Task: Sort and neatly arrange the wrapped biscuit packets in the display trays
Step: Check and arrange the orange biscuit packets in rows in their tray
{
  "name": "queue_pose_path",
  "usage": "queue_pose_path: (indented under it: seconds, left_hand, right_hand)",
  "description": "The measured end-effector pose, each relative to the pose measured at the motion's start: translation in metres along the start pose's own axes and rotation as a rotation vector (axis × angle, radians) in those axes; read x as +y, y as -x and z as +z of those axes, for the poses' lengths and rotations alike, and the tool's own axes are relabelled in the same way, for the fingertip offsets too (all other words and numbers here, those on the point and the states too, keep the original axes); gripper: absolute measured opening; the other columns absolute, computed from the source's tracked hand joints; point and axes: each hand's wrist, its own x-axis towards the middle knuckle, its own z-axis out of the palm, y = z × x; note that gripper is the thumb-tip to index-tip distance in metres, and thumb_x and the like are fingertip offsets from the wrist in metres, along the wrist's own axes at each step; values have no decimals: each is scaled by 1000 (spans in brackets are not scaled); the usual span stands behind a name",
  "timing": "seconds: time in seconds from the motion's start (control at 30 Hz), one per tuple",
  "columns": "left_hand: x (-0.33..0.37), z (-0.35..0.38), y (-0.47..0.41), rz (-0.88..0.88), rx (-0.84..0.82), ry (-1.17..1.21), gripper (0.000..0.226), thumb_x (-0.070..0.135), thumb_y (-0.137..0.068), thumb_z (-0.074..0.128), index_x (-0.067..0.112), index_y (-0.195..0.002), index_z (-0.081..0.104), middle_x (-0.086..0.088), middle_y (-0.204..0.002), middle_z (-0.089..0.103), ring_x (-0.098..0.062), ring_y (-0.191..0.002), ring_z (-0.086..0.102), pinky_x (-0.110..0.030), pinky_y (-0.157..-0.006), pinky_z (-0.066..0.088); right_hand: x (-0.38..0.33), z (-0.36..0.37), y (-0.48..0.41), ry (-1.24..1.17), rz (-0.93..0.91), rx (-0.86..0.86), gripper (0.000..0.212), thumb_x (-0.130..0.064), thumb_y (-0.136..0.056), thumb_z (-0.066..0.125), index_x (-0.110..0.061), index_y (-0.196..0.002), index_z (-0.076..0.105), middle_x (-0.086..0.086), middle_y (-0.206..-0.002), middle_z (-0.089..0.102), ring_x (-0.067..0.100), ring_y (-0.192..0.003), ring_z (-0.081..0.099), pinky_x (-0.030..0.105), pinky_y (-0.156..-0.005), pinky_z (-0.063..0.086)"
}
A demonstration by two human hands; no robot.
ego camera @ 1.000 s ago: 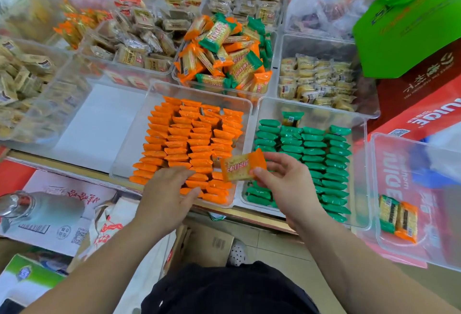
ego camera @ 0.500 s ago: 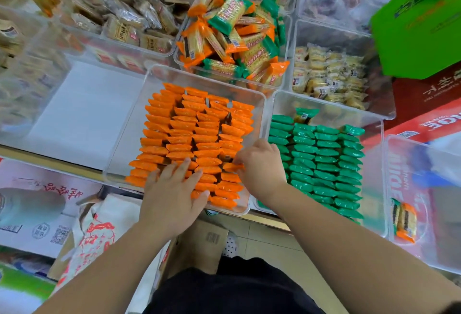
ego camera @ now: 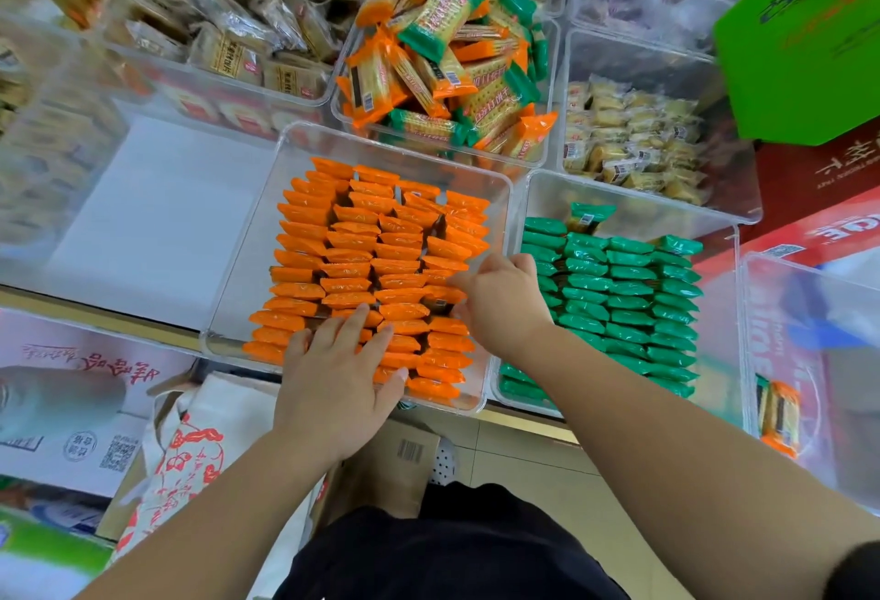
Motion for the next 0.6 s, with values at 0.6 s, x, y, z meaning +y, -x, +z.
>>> queue_pose_path:
  seconds: [0.6]
  left_hand:
    - [49, -7, -29, 229, -54, 20, 71, 68, -92, 33, 24, -147, 40, 7, -147, 43, -23, -125, 39, -42, -104, 34]
  right_hand:
    - [7, -28, 9, -5, 54, 249, 20, -44, -91, 62, -27, -97, 72, -4, -103, 63, 27, -113, 45, 45, -93, 29]
